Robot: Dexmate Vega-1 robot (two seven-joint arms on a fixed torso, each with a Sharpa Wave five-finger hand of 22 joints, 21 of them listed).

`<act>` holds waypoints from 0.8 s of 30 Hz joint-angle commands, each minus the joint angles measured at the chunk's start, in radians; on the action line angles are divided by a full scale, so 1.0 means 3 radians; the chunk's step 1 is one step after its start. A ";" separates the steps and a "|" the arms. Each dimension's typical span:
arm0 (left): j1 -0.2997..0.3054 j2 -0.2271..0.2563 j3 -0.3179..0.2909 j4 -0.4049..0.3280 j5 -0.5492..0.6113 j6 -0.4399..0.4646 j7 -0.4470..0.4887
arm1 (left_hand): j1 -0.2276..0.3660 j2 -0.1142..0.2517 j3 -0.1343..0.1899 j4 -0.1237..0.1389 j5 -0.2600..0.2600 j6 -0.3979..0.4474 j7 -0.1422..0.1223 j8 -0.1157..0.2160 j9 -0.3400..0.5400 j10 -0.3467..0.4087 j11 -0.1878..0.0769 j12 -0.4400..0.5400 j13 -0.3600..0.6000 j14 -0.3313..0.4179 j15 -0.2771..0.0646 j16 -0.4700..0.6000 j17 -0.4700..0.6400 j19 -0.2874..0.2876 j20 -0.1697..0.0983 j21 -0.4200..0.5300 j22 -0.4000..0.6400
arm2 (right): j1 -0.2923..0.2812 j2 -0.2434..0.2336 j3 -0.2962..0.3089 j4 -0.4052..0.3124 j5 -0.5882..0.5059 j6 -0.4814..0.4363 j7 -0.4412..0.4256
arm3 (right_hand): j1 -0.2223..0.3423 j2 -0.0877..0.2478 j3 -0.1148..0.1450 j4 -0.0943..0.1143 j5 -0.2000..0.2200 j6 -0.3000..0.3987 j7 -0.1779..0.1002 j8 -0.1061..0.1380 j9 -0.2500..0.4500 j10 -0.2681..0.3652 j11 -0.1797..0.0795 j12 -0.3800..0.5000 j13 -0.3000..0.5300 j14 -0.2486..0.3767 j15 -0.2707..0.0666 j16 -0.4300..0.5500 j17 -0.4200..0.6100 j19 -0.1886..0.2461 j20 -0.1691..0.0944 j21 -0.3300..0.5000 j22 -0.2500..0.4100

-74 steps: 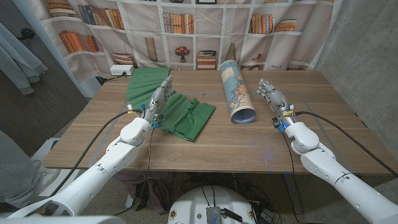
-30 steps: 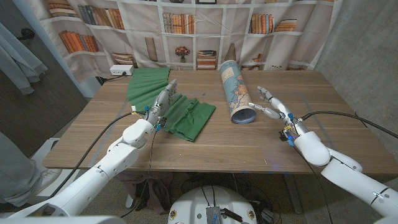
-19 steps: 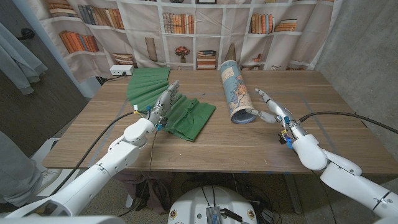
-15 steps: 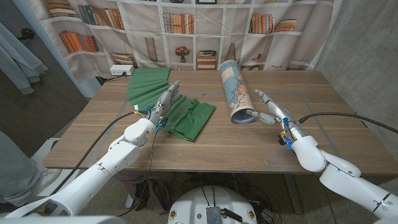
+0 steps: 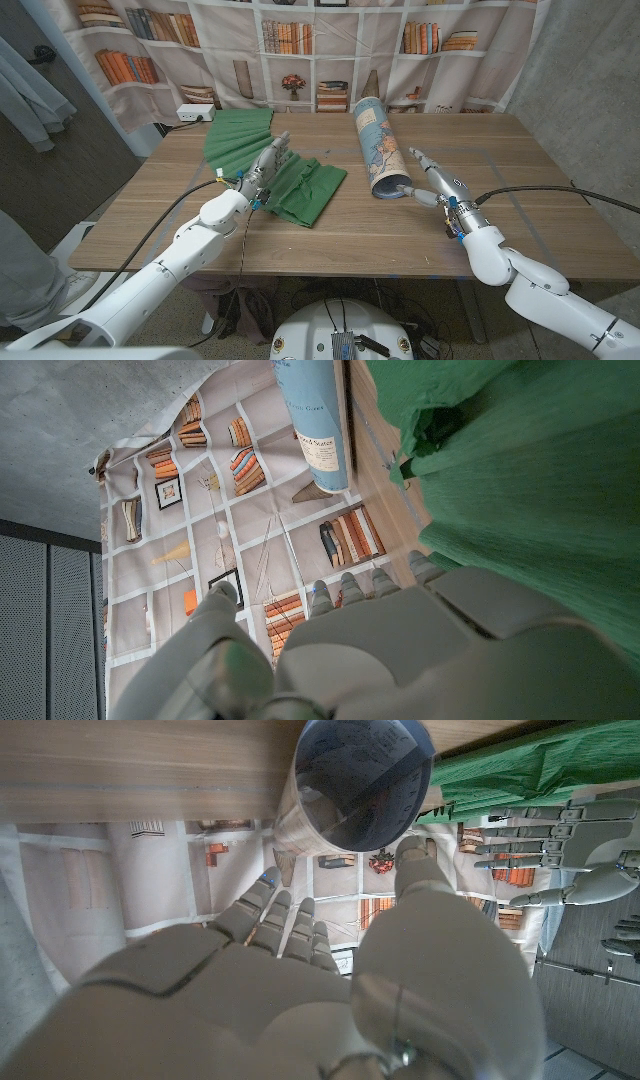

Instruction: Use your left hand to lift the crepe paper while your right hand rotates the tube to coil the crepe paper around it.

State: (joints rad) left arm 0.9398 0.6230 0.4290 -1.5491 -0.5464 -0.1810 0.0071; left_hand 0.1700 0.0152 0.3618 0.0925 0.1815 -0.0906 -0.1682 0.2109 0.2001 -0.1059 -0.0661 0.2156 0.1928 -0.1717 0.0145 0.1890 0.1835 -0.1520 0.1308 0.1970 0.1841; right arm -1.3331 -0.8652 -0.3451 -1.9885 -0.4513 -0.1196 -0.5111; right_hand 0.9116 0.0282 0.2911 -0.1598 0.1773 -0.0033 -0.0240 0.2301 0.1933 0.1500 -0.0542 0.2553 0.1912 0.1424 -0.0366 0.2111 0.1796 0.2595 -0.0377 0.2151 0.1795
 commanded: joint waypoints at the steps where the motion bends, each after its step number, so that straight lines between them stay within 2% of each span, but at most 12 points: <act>1: -0.0009 0.0014 -0.0001 -0.0036 -0.0015 0.0043 0.0004 | 0.0016 0.0013 0.0007 -0.0031 0.0006 0.0043 -0.0003 0.0024 0.0007 0.0026 -0.0006 0.0029 0.0009 -0.0097 0.0015 0.0016 0.0012 0.0028 0.0002 0.0034 0.0005 | 0.0154 0.0142 -0.0269 0.0179 -0.0345 -0.0218 -0.0317 | 0.0053 0.0002 -0.0013 0.0016 -0.0004 0.0079 -0.0007 0.0027 0.0006 0.0071 -0.0007 0.0029 0.0012 0.0083 -0.0367 0.0025 0.0015 0.0072 -0.0169 0.0038 0.0011; 5: -0.0006 0.0011 0.0009 -0.0043 -0.0017 0.0050 -0.0001 | 0.0019 0.0014 0.0007 -0.0033 0.0005 0.0060 -0.0007 0.0029 0.0006 0.0030 -0.0006 0.0030 0.0009 -0.0097 0.0015 0.0015 0.0012 0.0028 0.0005 0.0034 0.0005 | 0.0216 0.0151 -0.0348 0.0209 -0.0444 -0.0307 -0.0334 | -0.0020 -0.0039 -0.0079 0.0058 -0.0007 0.0170 0.0005 0.0042 0.0007 0.0181 0.0028 0.0064 0.0018 0.0189 -0.0369 0.0050 0.0030 0.0121 -0.0162 0.0048 0.0022; 11: 0.0008 -0.0009 0.0032 -0.0046 -0.0045 0.0056 -0.0028 | 0.0020 0.0013 0.0005 -0.0034 0.0005 0.0086 -0.0001 0.0036 0.0006 0.0034 -0.0011 0.0029 0.0009 -0.0097 0.0015 0.0014 0.0012 0.0029 0.0004 0.0034 0.0004 | 0.0289 0.0177 -0.0441 0.0261 -0.0510 -0.0417 -0.0344 | -0.0085 -0.0056 -0.0131 0.0091 -0.0002 0.0349 -0.0016 0.0088 0.0009 0.0156 0.0075 0.0047 0.0025 0.0174 -0.0336 0.0032 0.0043 0.0161 -0.0139 0.0054 0.0027; 12: 0.0010 -0.0011 0.0034 -0.0045 -0.0047 0.0053 -0.0032 | 0.0020 0.0013 0.0005 -0.0034 0.0005 0.0087 0.0001 0.0036 0.0006 0.0035 -0.0005 0.0029 0.0009 -0.0097 0.0017 0.0014 0.0012 0.0029 0.0004 0.0034 0.0004 | 0.0301 0.0184 -0.0454 0.0281 -0.0498 -0.0406 -0.0351 | -0.0088 -0.0057 -0.0138 0.0091 0.0000 0.0352 -0.0017 0.0084 0.0009 0.0155 0.0076 0.0045 0.0026 0.0174 -0.0333 0.0029 0.0045 0.0208 -0.0100 0.0070 0.0027; 13: 0.0010 -0.0008 0.0040 -0.0047 -0.0047 0.0059 -0.0040 | 0.0020 0.0012 0.0004 -0.0035 0.0005 0.0095 -0.0003 0.0038 0.0005 0.0036 -0.0006 0.0029 0.0009 -0.0095 0.0016 0.0014 0.0012 0.0029 0.0006 0.0034 0.0004 | 0.0324 0.0190 -0.0479 0.0320 -0.0496 -0.0388 -0.0353 | -0.0091 -0.0055 -0.0151 0.0092 0.0004 0.0361 -0.0013 0.0074 0.0009 0.0152 0.0079 0.0041 0.0029 0.0196 -0.0319 0.0032 0.0048 0.0300 -0.0014 0.0098 0.0028; 14: 0.0010 -0.0009 0.0041 -0.0046 -0.0048 0.0058 -0.0044 | 0.0019 0.0012 0.0003 -0.0035 0.0005 0.0101 0.0000 0.0039 0.0005 0.0045 -0.0001 0.0032 0.0009 -0.0095 0.0015 0.0014 0.0012 0.0030 0.0005 0.0034 0.0004 | 0.0336 0.0199 -0.0496 0.0339 -0.0502 -0.0396 -0.0364 | -0.0089 -0.0057 -0.0156 0.0090 0.0004 0.0365 -0.0007 0.0070 0.0009 0.0155 0.0084 0.0040 0.0029 0.0209 -0.0315 0.0035 0.0049 0.0342 0.0011 0.0111 0.0027; 19: 0.0013 -0.0006 0.0041 -0.0051 -0.0047 0.0059 -0.0039 | 0.0019 0.0011 0.0001 -0.0035 0.0004 0.0123 0.0001 0.0045 0.0005 0.0055 -0.0010 0.0035 0.0009 -0.0088 0.0017 0.0016 0.0012 0.0030 0.0009 0.0034 0.0004 | 0.0391 0.0244 -0.0568 0.0436 -0.0516 -0.0412 -0.0440 | -0.0079 -0.0076 -0.0179 0.0078 0.0007 0.0360 0.0035 0.0047 0.0010 0.0184 0.0100 0.0046 0.0031 0.0308 -0.0309 0.0059 0.0048 0.0476 0.0047 0.0145 0.0024; 21: 0.0019 0.0003 0.0036 -0.0064 -0.0053 0.0067 -0.0037 | 0.0018 0.0010 0.0000 -0.0035 0.0004 0.0137 0.0001 0.0048 0.0005 0.0057 -0.0008 0.0034 0.0009 -0.0084 0.0016 0.0017 0.0011 0.0031 0.0010 0.0034 0.0004 | 0.0428 0.0275 -0.0607 0.0490 -0.0525 -0.0428 -0.0461 | -0.0077 -0.0079 -0.0187 0.0077 0.0008 0.0373 0.0061 0.0046 0.0011 0.0227 0.0109 0.0060 0.0031 0.0335 -0.0312 0.0064 0.0047 0.0517 0.0033 0.0154 0.0023; 23: 0.0025 0.0010 0.0032 -0.0076 -0.0053 0.0069 -0.0033 | 0.0018 0.0010 -0.0001 -0.0035 0.0004 0.0145 0.0005 0.0050 0.0004 0.0069 -0.0009 0.0038 0.0009 -0.0077 0.0016 0.0019 0.0011 0.0032 0.0011 0.0034 0.0004 | 0.0449 0.0275 -0.0622 0.0477 -0.0480 -0.0464 -0.0381 | -0.0082 -0.0076 -0.0193 0.0081 0.0008 0.0374 0.0041 0.0041 0.0011 0.0240 0.0101 0.0062 0.0030 0.0355 -0.0329 0.0069 0.0049 0.0522 0.0026 0.0152 0.0023; 24: 0.0028 0.0015 0.0031 -0.0084 -0.0051 0.0073 -0.0029 | 0.0018 0.0009 -0.0002 -0.0035 0.0004 0.0164 0.0006 0.0056 0.0004 0.0077 -0.0009 0.0040 0.0009 -0.0065 0.0017 0.0023 0.0011 0.0039 0.0014 0.0037 0.0004 | 0.0463 0.0266 -0.0622 0.0471 -0.0417 -0.0450 -0.0311 | -0.0086 -0.0075 -0.0201 0.0084 0.0008 0.0335 -0.0007 0.0019 0.0010 0.0199 0.0099 0.0042 0.0029 0.0348 -0.0338 0.0062 0.0050 0.0522 0.0027 0.0146 0.0023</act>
State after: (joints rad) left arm 0.9418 0.6229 0.4383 -1.5638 -0.5585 -0.1651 -0.0017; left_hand 0.1699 0.0151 0.3618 0.0838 0.1815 -0.0532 -0.1624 0.2187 0.2001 -0.0899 -0.0714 0.2233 0.1928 -0.1717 0.0144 0.1897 0.1834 -0.1447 0.1305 0.2047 0.1840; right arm -1.2383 -0.8042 -0.4851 -1.8879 -0.5930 -0.2318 -0.6254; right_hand 0.8917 0.0084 0.2371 -0.1338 0.1777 0.1053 -0.0121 0.2462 0.1932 0.2095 -0.0254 0.2702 0.1980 0.2331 -0.0380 0.2271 0.1892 0.4070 -0.0285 0.2553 0.1842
